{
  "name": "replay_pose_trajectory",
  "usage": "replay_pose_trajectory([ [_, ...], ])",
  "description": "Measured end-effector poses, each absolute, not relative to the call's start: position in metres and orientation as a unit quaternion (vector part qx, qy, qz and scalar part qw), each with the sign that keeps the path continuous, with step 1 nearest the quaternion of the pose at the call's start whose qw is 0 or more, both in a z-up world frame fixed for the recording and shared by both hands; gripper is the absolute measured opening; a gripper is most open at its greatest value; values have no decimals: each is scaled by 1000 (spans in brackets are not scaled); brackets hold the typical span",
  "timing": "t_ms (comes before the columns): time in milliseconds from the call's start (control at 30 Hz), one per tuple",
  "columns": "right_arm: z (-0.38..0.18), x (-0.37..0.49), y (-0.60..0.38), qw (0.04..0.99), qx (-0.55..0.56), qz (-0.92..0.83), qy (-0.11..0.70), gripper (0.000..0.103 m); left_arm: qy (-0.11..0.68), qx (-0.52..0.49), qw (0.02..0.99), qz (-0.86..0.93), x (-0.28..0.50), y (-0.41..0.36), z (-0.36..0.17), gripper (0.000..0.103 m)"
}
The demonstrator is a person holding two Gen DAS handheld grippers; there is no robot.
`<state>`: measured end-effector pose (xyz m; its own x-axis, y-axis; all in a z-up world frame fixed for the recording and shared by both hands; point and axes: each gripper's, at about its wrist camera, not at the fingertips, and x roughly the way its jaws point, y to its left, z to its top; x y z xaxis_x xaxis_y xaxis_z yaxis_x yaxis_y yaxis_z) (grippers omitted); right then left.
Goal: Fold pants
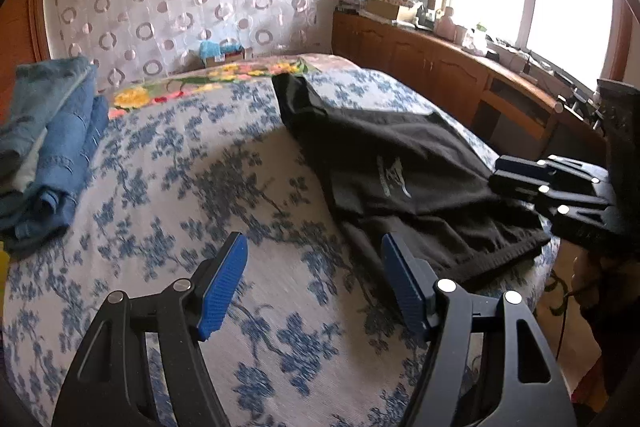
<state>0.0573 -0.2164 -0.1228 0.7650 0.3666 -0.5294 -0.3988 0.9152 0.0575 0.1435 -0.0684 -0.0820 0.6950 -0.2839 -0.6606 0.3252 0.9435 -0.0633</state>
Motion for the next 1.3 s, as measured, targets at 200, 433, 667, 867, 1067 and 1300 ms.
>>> replay_pose_trajectory([
  [200, -121, 77, -198, 932, -30, 227, 282, 32, 341, 21, 925, -165, 147, -58, -70, 71],
  [433, -120, 97, -178, 921, -39, 253, 295, 32, 339, 22, 926, -162, 154, -45, -64, 71],
  [667, -123, 111, -156, 899, -57, 295, 319, 32, 351, 22, 922, -165, 167, -35, -62, 71],
  [867, -127, 131, -141, 884, -69, 304, 347, 32, 367, 15, 915, -166, 179, -25, -65, 71],
  [1067, -131, 153, -123, 871, -87, 301, 378, 22, 383, 9, 909, -163, 189, -17, -74, 71],
  [1300, -133, 166, -121, 863, -88, 303, 395, 3, 406, 5, 898, -172, 200, -16, -84, 71],
])
